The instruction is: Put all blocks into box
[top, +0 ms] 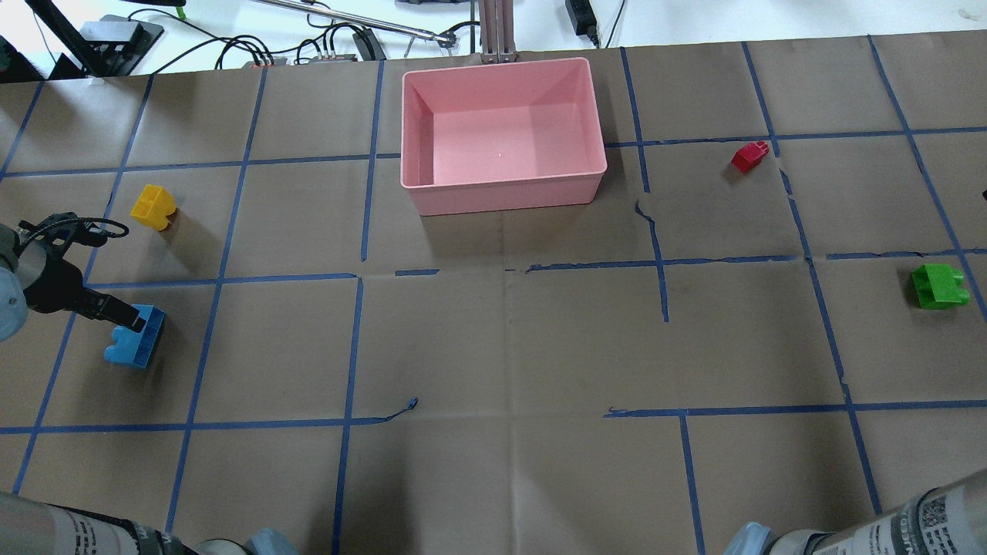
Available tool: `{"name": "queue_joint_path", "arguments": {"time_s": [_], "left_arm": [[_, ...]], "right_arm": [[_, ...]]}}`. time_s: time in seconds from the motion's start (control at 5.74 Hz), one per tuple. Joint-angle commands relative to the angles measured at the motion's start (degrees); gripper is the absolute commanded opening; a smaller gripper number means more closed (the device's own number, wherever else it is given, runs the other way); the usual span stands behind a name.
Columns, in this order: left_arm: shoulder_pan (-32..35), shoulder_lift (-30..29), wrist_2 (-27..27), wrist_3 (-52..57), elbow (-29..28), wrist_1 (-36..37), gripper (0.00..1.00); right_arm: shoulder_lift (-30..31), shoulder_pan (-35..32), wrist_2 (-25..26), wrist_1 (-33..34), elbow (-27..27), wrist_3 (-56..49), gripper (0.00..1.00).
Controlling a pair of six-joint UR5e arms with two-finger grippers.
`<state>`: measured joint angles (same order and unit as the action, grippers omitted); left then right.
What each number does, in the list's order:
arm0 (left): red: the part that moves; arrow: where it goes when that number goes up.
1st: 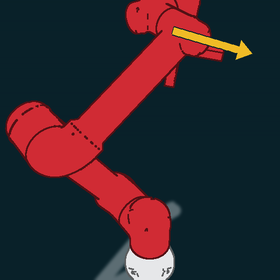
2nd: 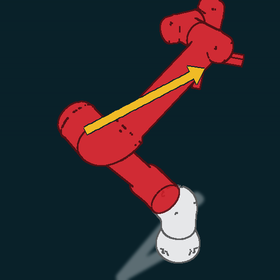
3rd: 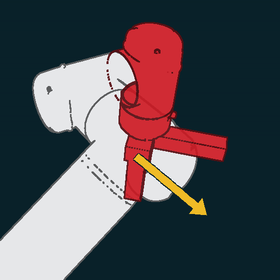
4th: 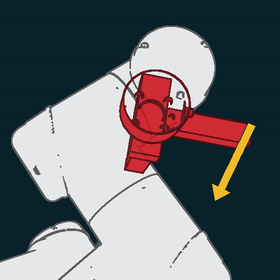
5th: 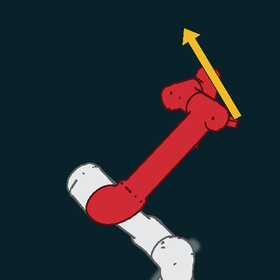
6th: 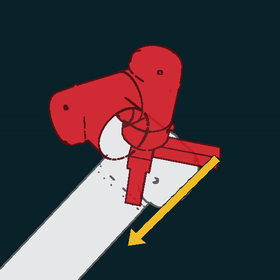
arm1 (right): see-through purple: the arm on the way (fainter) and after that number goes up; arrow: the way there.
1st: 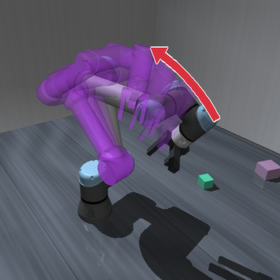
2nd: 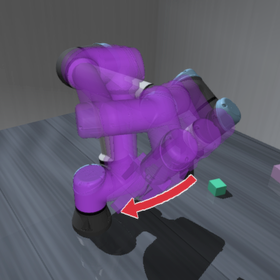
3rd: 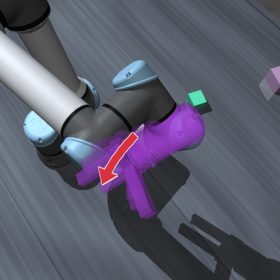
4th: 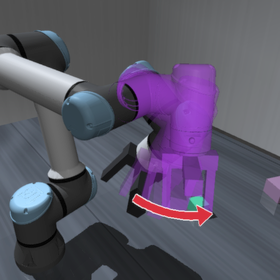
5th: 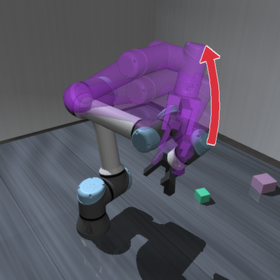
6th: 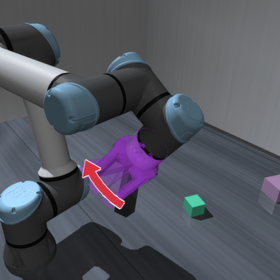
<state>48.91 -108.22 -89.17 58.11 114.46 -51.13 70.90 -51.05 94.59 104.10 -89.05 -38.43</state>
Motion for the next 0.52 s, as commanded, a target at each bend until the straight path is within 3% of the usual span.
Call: {"name": "queue_joint_path", "arguments": {"time_s": [0.0,0.17,0.35], "left_arm": [[-0.04,-0.94,-0.39,-0.36,0.32,-0.28,0.99],[0.05,-1.72,-0.56,-0.62,0.24,-0.19,0.99],[0.05,-2.34,-0.56,-1.06,0.32,-0.45,0.99]], "right_arm": [[-1.02,0.34,-0.29,14.06,-10.48,-1.55,0.99],[-4.07,2.08,-0.29,19.51,-12.79,-1.73,0.99],[-6.54,2.79,-0.29,19.83,-13.42,-1.64,0.99]]}}
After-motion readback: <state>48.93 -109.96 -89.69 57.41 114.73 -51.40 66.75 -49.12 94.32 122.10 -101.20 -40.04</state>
